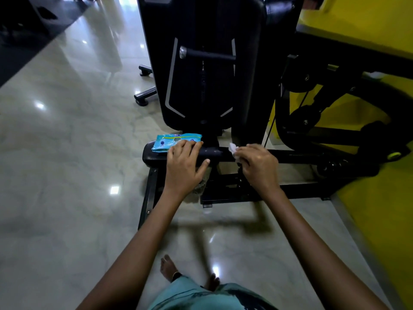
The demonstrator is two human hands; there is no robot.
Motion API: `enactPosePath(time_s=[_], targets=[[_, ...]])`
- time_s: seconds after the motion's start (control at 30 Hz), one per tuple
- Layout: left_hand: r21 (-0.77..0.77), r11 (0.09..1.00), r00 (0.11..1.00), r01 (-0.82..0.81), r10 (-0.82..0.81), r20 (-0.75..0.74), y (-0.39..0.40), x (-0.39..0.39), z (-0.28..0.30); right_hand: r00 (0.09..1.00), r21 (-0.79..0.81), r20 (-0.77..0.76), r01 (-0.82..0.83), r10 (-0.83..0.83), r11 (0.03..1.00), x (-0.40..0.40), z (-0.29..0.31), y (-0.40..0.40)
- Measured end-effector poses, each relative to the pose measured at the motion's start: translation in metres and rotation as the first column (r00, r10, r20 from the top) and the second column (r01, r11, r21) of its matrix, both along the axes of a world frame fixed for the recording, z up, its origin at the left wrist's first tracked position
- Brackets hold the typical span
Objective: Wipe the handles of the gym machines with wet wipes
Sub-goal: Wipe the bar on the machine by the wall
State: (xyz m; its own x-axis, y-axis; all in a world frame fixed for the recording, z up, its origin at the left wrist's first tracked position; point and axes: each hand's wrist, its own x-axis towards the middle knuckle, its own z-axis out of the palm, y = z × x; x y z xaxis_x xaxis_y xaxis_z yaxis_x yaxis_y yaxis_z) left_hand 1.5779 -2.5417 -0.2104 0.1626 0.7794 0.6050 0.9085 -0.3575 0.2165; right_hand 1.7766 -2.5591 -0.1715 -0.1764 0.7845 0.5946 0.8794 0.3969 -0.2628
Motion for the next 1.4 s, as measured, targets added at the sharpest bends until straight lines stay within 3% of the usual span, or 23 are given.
enactPosePath(time_s=[0.17,0.27,0.33,0.53,0.63,0.77,0.93,1.13,1.3,1.4], targets=[[-0.028,1.0,1.0,-0.005,0.005,-0.004,-0.002,0.001,0.003,0.997,0.143,0.011,0.077,-0.08,0.987,-0.019,0.016,0.009],[-0.041,0.999,1.0,0.011,-0.011,0.009,-0.002,-0.001,0.005,0.999,0.009,0.026,0.024,-0.024,1.0,-0.037,0.008,0.006],[-0.039,0.999,1.0,0.019,-0.018,0.013,-0.002,-0.001,0.004,0.998,-0.084,-0.057,-0.005,0.0,0.996,-0.041,-0.001,0.005],[-0.05,0.998,0.998,0.041,-0.039,0.056,-0.002,0.0,0.004,0.978,-0.145,-0.194,0.047,-0.075,0.988,-0.042,0.002,0.006],[-0.033,0.998,0.996,0.05,-0.047,0.072,-0.003,-0.001,0.004,0.977,-0.185,-0.214,-0.021,-0.02,0.983,-0.06,0.009,0.013],[-0.089,0.996,0.996,0.028,-0.02,0.09,-0.004,-0.007,0.009,0.987,-0.183,-0.128,-0.12,0.097,0.976,-0.048,0.01,0.005],[-0.223,0.97,0.956,0.091,-0.023,0.293,-0.007,-0.015,0.013,0.993,-0.232,-0.052,0.095,-0.11,0.968,-0.053,0.015,0.013],[-0.222,0.964,0.901,0.143,-0.034,0.433,-0.004,-0.025,0.02,0.985,-0.275,-0.048,-0.171,0.164,0.946,-0.064,0.018,0.006],[-0.23,0.959,0.854,0.164,-0.022,0.52,-0.002,-0.028,0.02,0.999,-0.28,-0.039,-0.003,-0.008,0.96,-0.059,0.022,0.018],[-0.223,0.961,0.837,0.163,-0.016,0.547,-0.003,-0.027,0.019,1.0,-0.294,0.014,-0.01,0.015,0.956,-0.083,0.026,0.026]])
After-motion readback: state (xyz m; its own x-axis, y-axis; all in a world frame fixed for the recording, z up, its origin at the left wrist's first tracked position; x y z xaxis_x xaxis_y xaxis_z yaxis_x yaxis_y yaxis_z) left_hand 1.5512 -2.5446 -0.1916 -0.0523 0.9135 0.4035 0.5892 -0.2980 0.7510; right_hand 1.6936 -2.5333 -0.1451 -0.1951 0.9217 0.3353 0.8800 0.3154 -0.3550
